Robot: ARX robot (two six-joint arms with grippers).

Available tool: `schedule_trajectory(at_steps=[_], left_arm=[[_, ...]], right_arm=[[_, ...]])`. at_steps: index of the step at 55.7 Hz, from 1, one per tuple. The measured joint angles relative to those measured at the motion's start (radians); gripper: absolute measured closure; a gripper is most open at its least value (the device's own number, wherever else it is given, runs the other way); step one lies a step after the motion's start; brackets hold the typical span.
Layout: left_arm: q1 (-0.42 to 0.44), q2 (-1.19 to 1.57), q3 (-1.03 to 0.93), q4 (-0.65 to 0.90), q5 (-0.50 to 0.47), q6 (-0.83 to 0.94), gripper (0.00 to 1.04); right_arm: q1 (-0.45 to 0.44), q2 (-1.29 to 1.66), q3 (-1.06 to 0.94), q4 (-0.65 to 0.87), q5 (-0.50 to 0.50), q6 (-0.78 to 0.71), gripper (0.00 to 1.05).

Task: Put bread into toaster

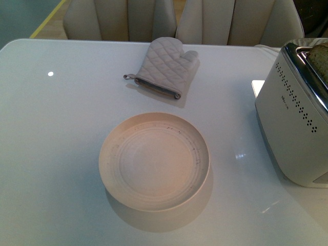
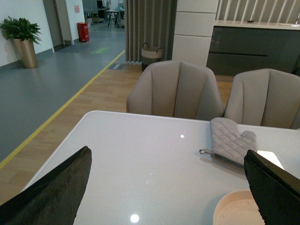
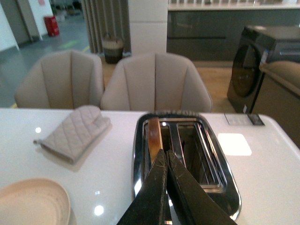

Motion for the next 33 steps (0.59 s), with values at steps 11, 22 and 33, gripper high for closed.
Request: schedule_trajectory(at_steps=[11, 22, 33], left_arm=[[0.000, 0.000, 0.000, 0.000, 0.000, 0.000, 0.07], [0.000, 0.000, 0.000, 0.000, 0.000, 0.000, 0.07], [0.000, 0.000, 0.000, 0.000, 0.000, 0.000, 0.07]], right_arm=[[0.000, -0.113, 0.000, -0.098, 0.001, 0.000, 1.03], [0.000, -0.116, 0.000, -0.098, 0.001, 0.000, 0.83], [0.000, -0.116, 0.000, -0.098, 0.001, 0.000, 0.48]])
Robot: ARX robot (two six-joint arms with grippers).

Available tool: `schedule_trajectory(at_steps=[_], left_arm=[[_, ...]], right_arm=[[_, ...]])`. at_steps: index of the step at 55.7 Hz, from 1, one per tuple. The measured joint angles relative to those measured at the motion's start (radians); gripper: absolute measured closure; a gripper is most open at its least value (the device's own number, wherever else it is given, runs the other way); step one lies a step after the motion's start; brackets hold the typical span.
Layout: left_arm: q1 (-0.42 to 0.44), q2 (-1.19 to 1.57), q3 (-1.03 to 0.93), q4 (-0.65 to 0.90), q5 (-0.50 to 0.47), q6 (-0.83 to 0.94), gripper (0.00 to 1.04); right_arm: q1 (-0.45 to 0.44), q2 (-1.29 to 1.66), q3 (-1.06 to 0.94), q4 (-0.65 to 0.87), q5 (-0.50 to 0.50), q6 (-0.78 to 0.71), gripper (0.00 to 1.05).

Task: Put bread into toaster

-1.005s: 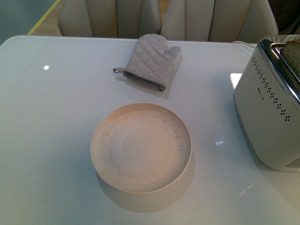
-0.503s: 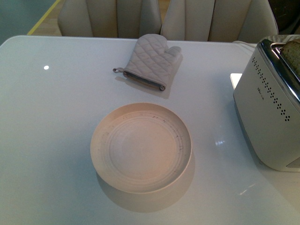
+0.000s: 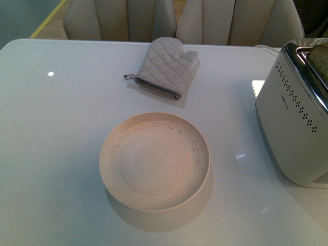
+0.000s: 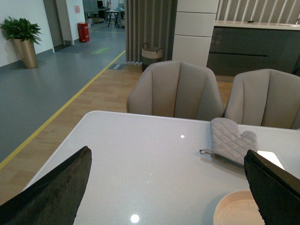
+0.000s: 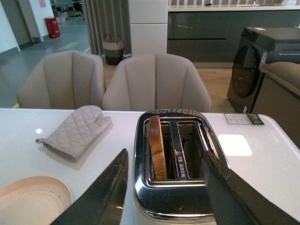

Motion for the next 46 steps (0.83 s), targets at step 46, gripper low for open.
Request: schedule_trajectory(at_steps=[46], left_arm=[[0.000, 0.000, 0.000, 0.000, 0.000, 0.000, 0.07]], right_arm=[[0.000, 0.000, 0.000, 0.000, 0.000, 0.001, 0.09]])
